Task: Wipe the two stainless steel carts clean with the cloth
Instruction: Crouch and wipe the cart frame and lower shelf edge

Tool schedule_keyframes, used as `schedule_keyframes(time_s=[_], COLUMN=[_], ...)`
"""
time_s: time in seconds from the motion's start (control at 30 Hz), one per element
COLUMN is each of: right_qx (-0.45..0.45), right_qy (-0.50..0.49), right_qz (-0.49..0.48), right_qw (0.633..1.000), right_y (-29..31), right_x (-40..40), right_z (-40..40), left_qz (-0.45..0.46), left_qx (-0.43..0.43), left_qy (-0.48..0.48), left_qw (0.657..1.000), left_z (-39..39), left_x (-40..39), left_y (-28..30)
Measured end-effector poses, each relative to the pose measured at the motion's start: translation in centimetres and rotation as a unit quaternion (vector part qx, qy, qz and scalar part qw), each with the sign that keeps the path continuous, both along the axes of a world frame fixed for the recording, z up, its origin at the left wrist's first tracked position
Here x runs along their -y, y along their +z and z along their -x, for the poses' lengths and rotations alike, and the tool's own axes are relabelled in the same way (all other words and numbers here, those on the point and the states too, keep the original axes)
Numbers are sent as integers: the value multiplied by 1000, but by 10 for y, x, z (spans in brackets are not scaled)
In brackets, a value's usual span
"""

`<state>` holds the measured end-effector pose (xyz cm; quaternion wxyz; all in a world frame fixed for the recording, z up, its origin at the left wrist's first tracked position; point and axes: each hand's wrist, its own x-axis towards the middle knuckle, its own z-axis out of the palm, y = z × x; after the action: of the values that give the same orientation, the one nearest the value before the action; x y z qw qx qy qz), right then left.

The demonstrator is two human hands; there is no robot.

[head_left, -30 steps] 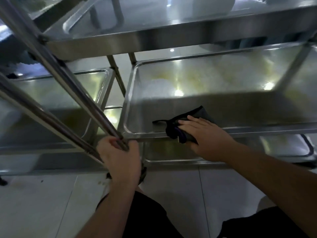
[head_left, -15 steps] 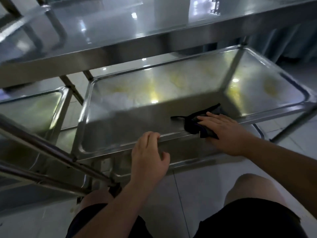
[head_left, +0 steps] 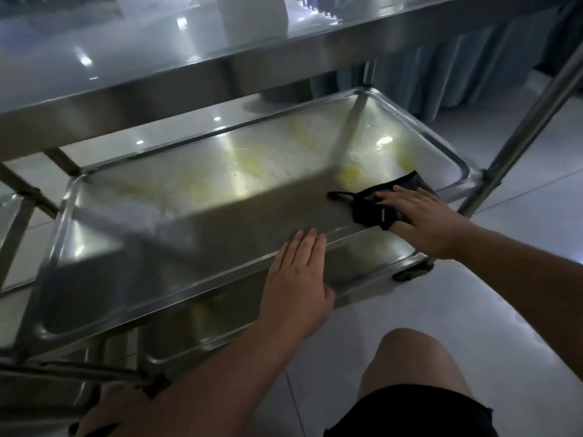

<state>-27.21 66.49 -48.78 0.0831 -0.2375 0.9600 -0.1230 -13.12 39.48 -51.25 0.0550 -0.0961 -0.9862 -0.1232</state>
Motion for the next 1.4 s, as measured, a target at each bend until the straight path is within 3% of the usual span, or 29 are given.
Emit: schedule_keyframes(time_s=[0.37,0.57,0.7,0.97,1.13,1.2,1.33,1.4], right_qx=[-10,67,74,10,-3,-11,-51,4], right_qy=[-92,-194,-174,-154,-162,-133,130,147], right_qz=[33,-58,-88,-34,-22,-10,-21,-7], right_qw=[995,977,978,987,987,991,990,989], right_y=[1,11,7,0,6,11,11,8], right_x=[-46,-69,-57,-19,15,52,140,153], right_z=[15,61,102,191,182,159,112,101], left_qz=[77,82,71,65,75,71,61,66], left_qx=[1,0,6,-8,-10,-10,0,1], left_qy=[-78,-90,-102,-101,-94,-88,-98,-103], left_qw=[994,993,992,993,993,994,993,993], left_z=[69,68,67,66,67,66,68,70], left_x=[-43,-39,-36,-36,-39,-41,-40,-40], left_y=[-1,-8,-6,-9,-6,-4,-3,-3])
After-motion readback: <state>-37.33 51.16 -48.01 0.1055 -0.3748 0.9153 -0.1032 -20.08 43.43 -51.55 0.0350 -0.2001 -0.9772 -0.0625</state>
